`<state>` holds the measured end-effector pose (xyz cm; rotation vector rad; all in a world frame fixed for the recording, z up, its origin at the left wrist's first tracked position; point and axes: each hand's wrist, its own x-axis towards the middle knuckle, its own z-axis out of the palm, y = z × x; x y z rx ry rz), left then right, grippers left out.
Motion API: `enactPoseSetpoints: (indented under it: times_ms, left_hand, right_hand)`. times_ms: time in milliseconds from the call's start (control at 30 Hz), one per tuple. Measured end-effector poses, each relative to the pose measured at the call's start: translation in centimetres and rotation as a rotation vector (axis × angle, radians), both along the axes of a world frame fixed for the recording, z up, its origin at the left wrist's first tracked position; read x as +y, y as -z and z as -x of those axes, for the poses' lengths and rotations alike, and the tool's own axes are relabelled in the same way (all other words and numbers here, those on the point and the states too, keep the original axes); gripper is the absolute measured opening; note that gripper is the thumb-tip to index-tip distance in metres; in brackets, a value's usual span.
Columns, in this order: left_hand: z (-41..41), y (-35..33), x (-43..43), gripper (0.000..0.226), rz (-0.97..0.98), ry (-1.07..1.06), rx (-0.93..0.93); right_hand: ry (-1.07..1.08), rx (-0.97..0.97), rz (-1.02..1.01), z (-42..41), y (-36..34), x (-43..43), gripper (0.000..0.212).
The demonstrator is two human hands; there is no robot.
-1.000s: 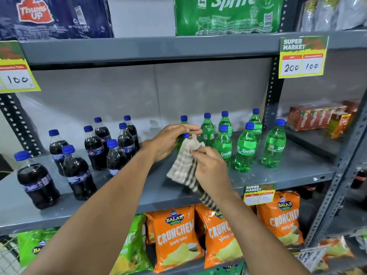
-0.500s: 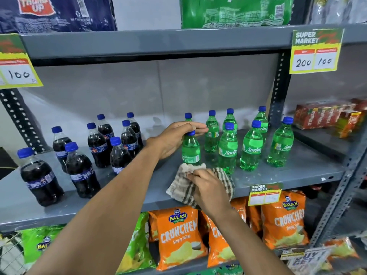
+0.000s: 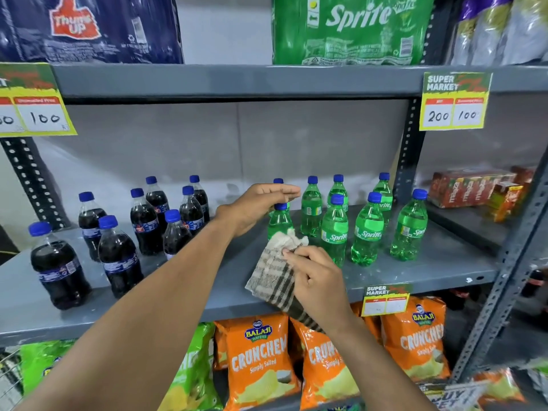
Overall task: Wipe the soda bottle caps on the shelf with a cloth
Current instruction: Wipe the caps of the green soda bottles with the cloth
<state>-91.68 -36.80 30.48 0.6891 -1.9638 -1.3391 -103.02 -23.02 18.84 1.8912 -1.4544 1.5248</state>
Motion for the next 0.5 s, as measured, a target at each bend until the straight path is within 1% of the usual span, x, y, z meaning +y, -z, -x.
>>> enactPoseSetpoints:
  times_ms: [100, 200, 333, 400, 500]
  left_hand:
    - [0.1, -0.9, 0.5, 0.036, 0.052, -0.033, 0.024]
    - [-0.4, -2.4, 2.1, 0.041, 0.121, -0.082, 0.085]
    - [-2.2, -3.1, 6.7, 0.038, 0.168, -0.087, 0.185]
    - [-3.7, -2.3, 9.1, 0.036, 0.115, -0.053, 0.204]
    - [-6.2, -0.8, 12.2, 0.037, -0.034, 0.028, 0.110]
  right_hand:
    - [-0.019, -0.100, 0.076, 0.4, -1.2, 0.7, 0.038]
    - [-0.064, -0.193, 0.100, 0.3, -2.3, 1.6, 0.037]
    - [-0.074, -0.305, 0.123, -0.4, -3.4, 3.0, 0.030]
    - [-0.068, -0.342, 0.152, -0.8, -3.9, 3.6, 0.029]
    - [-0.088, -0.355, 0.191, -1.8, -4.5, 4.2, 0.028]
